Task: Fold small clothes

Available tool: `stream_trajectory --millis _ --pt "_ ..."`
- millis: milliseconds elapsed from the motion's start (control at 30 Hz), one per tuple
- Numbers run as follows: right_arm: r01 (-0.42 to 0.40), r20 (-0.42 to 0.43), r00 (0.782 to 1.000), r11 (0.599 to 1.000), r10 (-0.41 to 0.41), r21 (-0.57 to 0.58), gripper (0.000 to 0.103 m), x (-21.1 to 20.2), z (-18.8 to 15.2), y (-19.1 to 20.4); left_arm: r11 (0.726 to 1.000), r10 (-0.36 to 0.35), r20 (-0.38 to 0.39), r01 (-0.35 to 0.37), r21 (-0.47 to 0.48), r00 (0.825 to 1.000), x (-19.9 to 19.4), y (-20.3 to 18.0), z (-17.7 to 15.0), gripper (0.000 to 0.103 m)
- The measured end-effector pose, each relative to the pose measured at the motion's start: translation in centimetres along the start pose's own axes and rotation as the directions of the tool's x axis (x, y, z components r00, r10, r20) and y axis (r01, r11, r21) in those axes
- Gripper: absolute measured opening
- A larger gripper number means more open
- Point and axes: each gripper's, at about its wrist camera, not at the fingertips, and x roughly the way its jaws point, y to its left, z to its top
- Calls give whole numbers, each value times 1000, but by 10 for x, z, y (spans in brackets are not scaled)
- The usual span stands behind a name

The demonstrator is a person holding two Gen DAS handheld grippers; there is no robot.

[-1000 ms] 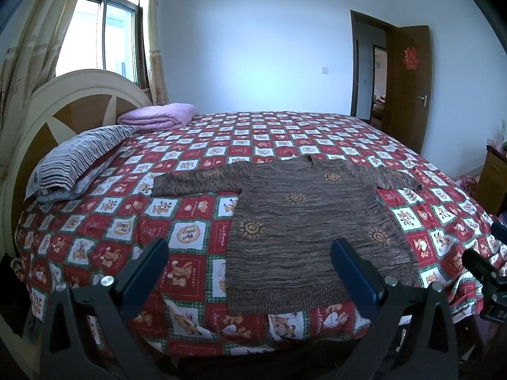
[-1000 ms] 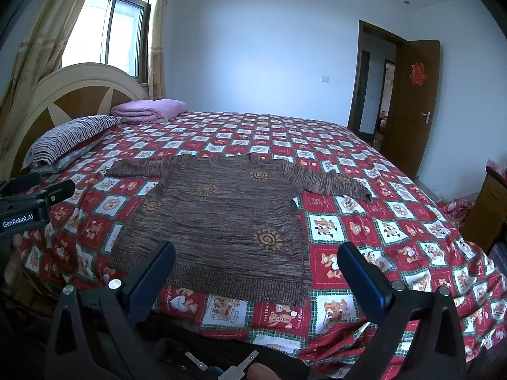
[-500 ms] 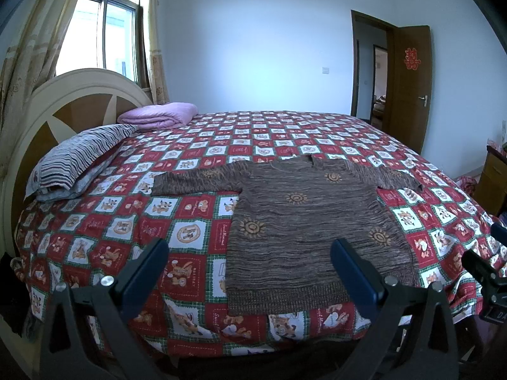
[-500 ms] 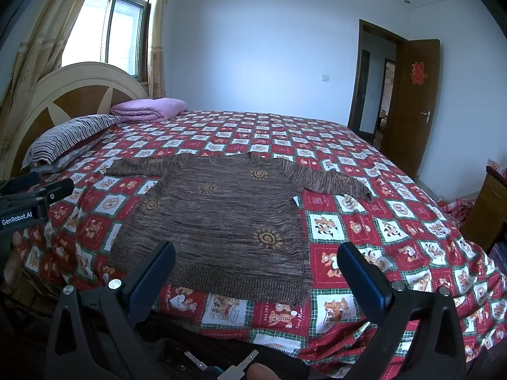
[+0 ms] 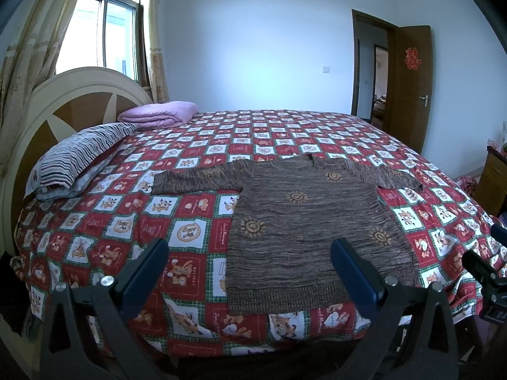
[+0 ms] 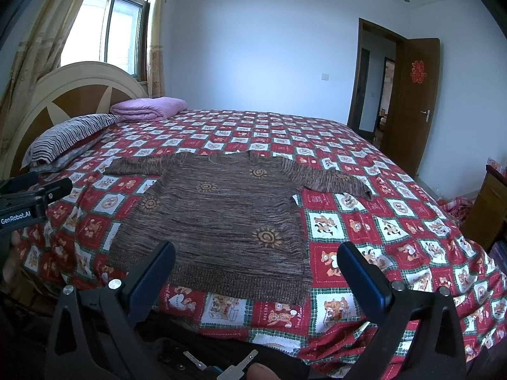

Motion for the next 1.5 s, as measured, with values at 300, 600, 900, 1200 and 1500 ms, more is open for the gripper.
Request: stream_trajectory --millis 300,600,900,1200,1500 --pt "-6 -1 1000 1000 6 -1 102 0 0 0 1000 -1 -1 1 -1 1000 0 0 0 103" --pt "-9 -2 1000 1000 9 1 102 1 0 0 1000 -2 -4 2 -1 1000 1 3 -1 103" --pt "-77 -8 997 997 77 8 102 30 -4 -13 998 53 -26 -52 46 998 33 4 -8 103" --pt "-95 -174 979 991 109 91 102 111 -7 -31 993 86 -129 -74 89 988 94 10 -2 103" --pt "-48 -191 979 993 68 106 87 161 2 -55 989 118 -137 -105 99 984 145 16 15 103"
